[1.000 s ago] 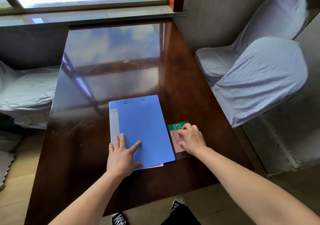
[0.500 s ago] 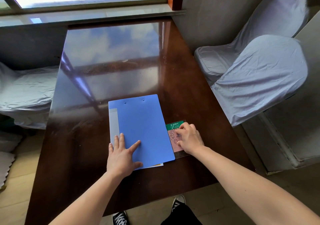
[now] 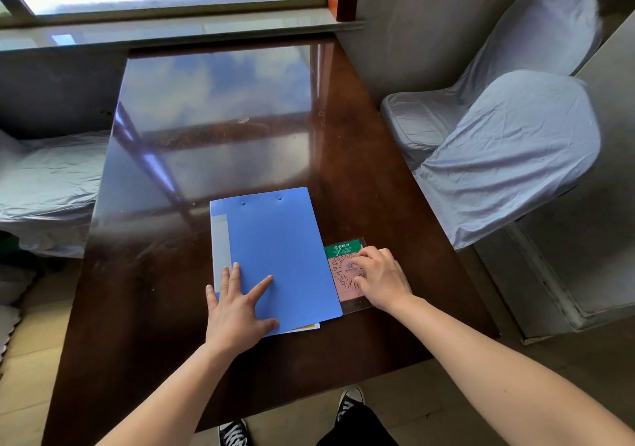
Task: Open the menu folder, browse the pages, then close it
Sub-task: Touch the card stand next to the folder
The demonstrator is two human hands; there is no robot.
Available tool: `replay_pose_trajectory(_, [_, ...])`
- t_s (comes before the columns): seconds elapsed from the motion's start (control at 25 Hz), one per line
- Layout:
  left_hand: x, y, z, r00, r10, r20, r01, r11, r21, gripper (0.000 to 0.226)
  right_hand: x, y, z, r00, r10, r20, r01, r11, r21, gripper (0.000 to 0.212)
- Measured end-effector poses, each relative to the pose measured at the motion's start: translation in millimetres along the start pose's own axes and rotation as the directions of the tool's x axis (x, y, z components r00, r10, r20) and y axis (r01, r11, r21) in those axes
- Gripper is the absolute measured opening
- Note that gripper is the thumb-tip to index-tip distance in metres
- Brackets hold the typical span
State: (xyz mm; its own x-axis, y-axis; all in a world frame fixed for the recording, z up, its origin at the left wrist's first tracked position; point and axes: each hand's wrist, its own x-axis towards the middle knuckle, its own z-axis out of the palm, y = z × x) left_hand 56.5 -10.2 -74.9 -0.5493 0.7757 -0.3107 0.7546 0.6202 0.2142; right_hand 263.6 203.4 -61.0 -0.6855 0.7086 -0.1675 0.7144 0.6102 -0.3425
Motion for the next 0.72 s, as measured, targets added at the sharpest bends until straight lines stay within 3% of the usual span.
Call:
replay_pose_trajectory(0.12, [-1.4,-1.5,-0.2,0.997,0.006,-0.076,-0.009,0.999,-0.035,0.078,-2.5,1.1,1.1,0.998,0.002,0.065,0.001,0.999,-0.037,0.049])
replay_pose_trajectory(0.72, [-6.1,-3.5,-0.4,0.999,-0.014,-0.034,0.012,0.999,-0.048,0.077,-6.2,2.3,2.5,0.997,-0.008,0.08,0.014,0.997,-0.073,0.049])
